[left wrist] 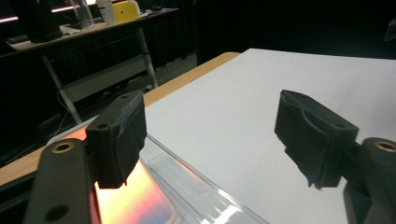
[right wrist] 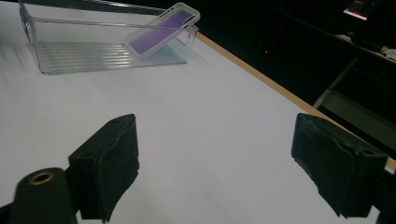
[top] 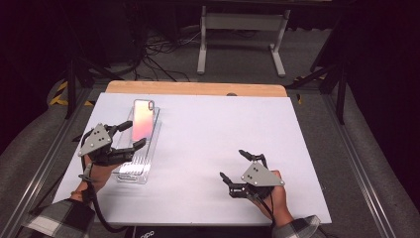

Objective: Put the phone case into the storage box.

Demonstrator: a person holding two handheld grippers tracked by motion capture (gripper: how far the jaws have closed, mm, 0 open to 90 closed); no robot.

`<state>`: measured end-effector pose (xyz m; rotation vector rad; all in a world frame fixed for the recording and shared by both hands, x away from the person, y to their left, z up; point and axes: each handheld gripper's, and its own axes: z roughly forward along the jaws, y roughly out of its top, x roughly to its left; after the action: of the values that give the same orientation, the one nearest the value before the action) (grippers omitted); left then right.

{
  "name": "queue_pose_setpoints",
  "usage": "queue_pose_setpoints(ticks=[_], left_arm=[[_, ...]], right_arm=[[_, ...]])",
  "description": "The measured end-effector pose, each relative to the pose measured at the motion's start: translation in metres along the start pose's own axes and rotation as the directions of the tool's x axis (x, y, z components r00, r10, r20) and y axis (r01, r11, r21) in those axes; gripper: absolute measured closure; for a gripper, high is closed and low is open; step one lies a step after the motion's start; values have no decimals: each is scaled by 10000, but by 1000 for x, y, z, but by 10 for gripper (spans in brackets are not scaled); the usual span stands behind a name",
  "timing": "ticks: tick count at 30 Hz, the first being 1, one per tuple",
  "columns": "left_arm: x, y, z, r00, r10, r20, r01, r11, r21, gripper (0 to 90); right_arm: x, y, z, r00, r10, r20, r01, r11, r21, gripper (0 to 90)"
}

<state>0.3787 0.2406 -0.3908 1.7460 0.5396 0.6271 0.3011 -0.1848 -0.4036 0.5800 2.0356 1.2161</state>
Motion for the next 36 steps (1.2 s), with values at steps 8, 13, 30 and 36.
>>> queue_pose_setpoints(ticks=[8, 13, 30, 36], left_arm=[[-8, 1, 2, 9995, 20, 317, -26, 9998, 187, 142], [-17, 3, 4, 9985, 225, 505, -235, 9995, 193, 106], [-44, 6, 1, 9926, 97, 1212, -93, 10000, -34, 78], [-51, 5, -3, 9898, 134, 1416, -119, 9999, -115, 73]], right_arm=[[0, 0, -2, 10000, 30, -27, -30, 10000, -78, 155], [-1, -1, -3, 9998, 181, 12, -181, 9998, -97, 133], [-4, -3, -11, 9991, 412, -36, -412, 9990, -176, 118], [-5, -5, -14, 9988, 481, -81, -483, 9987, -170, 104]])
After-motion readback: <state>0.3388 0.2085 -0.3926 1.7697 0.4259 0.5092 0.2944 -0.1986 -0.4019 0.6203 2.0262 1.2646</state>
